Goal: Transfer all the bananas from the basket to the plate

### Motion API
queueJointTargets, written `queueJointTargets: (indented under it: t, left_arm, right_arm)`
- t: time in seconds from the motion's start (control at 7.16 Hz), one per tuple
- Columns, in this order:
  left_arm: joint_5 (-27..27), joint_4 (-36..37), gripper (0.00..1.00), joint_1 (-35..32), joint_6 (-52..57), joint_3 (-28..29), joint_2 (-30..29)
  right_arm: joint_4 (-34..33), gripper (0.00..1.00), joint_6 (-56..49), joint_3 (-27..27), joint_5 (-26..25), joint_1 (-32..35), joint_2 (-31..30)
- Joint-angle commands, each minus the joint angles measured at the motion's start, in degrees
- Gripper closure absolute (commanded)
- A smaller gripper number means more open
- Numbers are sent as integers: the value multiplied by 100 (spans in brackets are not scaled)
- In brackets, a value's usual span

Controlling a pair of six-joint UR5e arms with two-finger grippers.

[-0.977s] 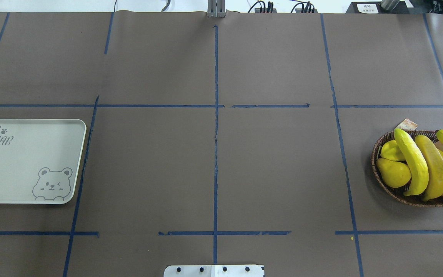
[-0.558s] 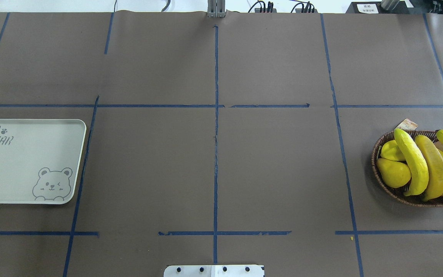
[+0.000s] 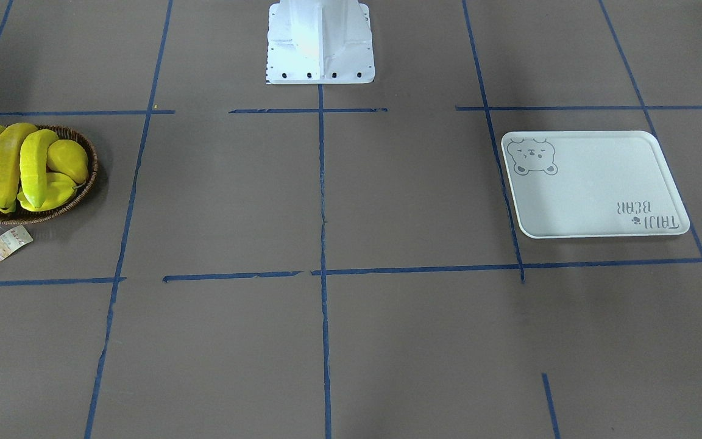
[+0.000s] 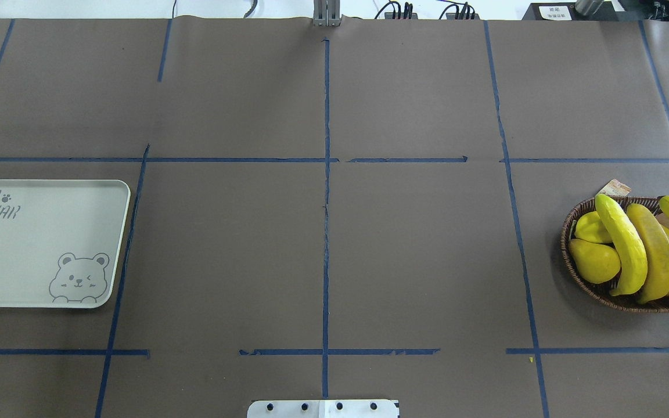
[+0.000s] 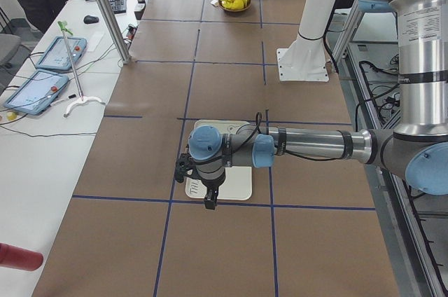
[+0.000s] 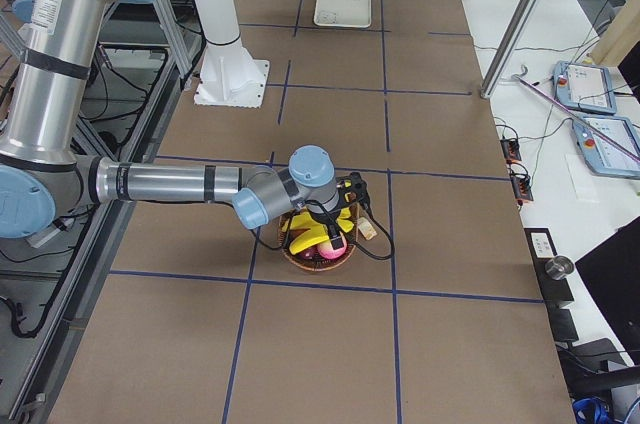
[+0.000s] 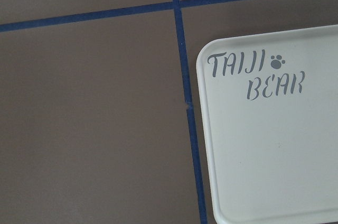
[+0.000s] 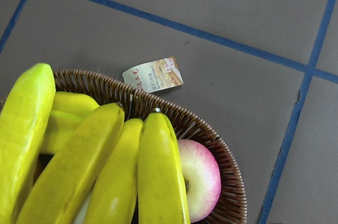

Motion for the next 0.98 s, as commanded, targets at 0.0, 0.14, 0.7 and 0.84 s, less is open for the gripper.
queueJointTargets:
  t: [0.0,0.14,0.7,0.84]
  left_arm:
    - [0,3,0,1,-2,3,3]
    - [0,3,0,1,-2,3,3]
    - [0,-6,0,9,7,47,3]
    - [0,-6,0,9,-2,47,3]
  right_arm:
    - [381,1,19,-9,-356,-573,-308]
    - [381,1,-7,-70,-637,-785,-317]
    - [416,3,-69,-413,-816,-1130,-326]
    - [425,42,-60,-518,-807,-1139,-291]
